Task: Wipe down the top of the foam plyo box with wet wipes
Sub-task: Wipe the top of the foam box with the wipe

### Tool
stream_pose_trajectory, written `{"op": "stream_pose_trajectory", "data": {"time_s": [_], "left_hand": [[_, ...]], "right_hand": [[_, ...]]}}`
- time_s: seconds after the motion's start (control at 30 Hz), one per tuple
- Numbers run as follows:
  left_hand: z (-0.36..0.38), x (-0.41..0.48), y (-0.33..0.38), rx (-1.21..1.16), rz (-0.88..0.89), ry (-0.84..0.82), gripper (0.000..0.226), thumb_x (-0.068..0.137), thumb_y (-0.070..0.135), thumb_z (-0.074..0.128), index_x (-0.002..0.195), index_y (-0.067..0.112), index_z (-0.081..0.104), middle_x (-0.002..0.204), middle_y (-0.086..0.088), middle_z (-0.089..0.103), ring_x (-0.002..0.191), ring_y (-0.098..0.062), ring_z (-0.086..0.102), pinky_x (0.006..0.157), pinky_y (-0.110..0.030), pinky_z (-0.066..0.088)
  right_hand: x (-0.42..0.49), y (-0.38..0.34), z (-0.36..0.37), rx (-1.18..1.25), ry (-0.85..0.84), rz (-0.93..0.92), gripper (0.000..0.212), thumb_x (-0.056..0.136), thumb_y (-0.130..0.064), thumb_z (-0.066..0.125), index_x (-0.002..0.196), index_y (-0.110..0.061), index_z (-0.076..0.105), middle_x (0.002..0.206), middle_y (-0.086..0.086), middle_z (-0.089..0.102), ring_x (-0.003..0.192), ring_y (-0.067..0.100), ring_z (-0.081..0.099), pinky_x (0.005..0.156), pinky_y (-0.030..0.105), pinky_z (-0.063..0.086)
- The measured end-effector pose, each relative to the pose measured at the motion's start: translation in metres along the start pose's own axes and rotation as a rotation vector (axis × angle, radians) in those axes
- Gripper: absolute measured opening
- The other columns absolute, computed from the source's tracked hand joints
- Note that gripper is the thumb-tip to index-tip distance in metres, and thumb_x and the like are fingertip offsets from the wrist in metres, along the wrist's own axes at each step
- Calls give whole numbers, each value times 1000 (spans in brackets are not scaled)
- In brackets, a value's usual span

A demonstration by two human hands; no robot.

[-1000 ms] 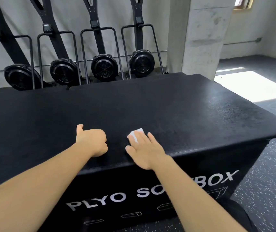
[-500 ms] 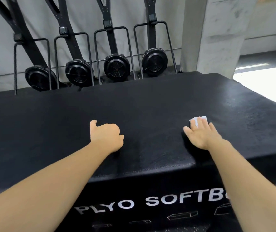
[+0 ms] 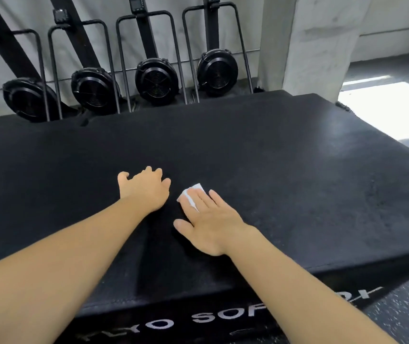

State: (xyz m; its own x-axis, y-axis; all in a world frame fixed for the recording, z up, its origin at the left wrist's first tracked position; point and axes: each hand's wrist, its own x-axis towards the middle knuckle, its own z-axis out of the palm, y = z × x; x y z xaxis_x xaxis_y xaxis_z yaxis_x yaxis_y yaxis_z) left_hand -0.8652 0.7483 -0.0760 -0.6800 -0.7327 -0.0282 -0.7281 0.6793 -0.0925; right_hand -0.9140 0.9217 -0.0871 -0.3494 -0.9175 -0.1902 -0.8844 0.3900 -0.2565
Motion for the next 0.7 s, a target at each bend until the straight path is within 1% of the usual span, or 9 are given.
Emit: {"op": "stream_pose_trajectory", "data": {"time_s": [0.1,0.23,0.3,0.37,0.4,0.47,0.53,0.6,0.7], "left_hand": [[5,13,3,66,-17,26,48,101,42,17,129,25,52,131,5,55,103,-17,61,107,-40,14],[8,13,2,199,-13,68,48,101,40,18,121,27,59,117,8,65,97,-11,63,91,-35,13],[6,11,2,222,-23,51,47,101,39,17,119,28,60,103,11,62,95,-8,63,87,-34,11],[4,10,5,230,-38,28,47,101,38,17,117,29,60,94,13,53,94,-7,63,87,-35,11],[3,10,6,227,-45,19,46,101,38,18,117,29,60,96,12,55,94,-7,63,87,-35,10],[2,9,8,227,-54,8,46,101,38,18,119,28,59,109,9,62,94,-8,63,89,-36,10],[3,9,10,237,-63,-3,46,100,37,18,122,26,57,123,6,62,94,-9,64,91,-37,10],[6,6,10,244,-75,-12,47,101,37,17,127,26,54,128,6,59,100,-9,63,93,-38,10],[9,4,9,222,-81,-4,47,101,38,17,130,27,52,130,7,57,107,-10,61,96,-39,10]], "right_hand": [[15,42,-16,-36,-15,35,64,104,-51,11,159,-22,-6,165,-5,-17,148,9,-24,122,37,-12],[17,102,-34,-36,8,109,61,104,-48,12,158,-22,1,165,-6,-10,150,8,-16,123,37,-9],[13,129,-42,-38,14,167,59,104,-47,12,157,-22,3,165,-6,-7,150,9,-14,123,38,-7],[11,145,-48,-34,-25,215,60,104,-47,11,158,-23,-1,165,-4,-13,150,9,-19,123,39,-9],[11,149,-50,-24,-45,227,61,104,-47,10,158,-23,-4,165,-4,-16,149,10,-22,123,38,-10],[13,147,-52,14,-68,249,63,105,-48,10,158,-21,-7,165,1,-20,148,13,-26,122,37,-12],[15,138,-50,37,-49,266,65,105,-48,11,158,-16,-6,165,6,-17,150,18,-23,122,38,-12],[16,122,-44,34,-16,267,66,104,-48,11,158,-12,-4,164,9,-13,151,21,-18,122,39,-10],[9,86,-26,28,-15,230,70,104,-51,8,156,-11,-15,161,10,-27,148,23,-29,121,40,-15]]}}
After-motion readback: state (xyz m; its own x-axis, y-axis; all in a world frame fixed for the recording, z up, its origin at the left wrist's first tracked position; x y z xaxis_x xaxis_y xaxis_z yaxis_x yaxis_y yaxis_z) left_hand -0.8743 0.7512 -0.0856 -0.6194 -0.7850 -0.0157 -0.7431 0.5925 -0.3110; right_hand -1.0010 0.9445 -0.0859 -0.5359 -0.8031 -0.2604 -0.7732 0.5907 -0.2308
